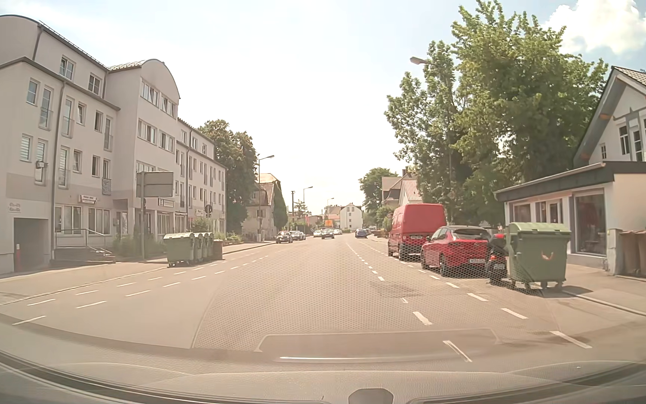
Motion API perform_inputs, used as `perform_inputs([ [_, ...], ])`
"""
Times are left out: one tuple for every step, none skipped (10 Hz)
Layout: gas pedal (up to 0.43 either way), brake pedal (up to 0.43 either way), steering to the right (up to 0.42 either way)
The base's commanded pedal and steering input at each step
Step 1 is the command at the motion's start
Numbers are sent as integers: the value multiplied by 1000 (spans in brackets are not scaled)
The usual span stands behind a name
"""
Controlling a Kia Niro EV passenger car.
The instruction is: Follow the waypoints while adhering to traffic rules and regulations
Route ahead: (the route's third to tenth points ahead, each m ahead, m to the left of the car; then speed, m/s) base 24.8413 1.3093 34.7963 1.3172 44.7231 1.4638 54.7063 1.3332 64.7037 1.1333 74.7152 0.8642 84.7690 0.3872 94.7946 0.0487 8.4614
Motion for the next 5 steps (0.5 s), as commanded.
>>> perform_inputs([
  [189, 0, 5],
  [189, 0, 1],
  [189, 0, -5],
  [189, 0, -7],
  [189, 0, -7],
])
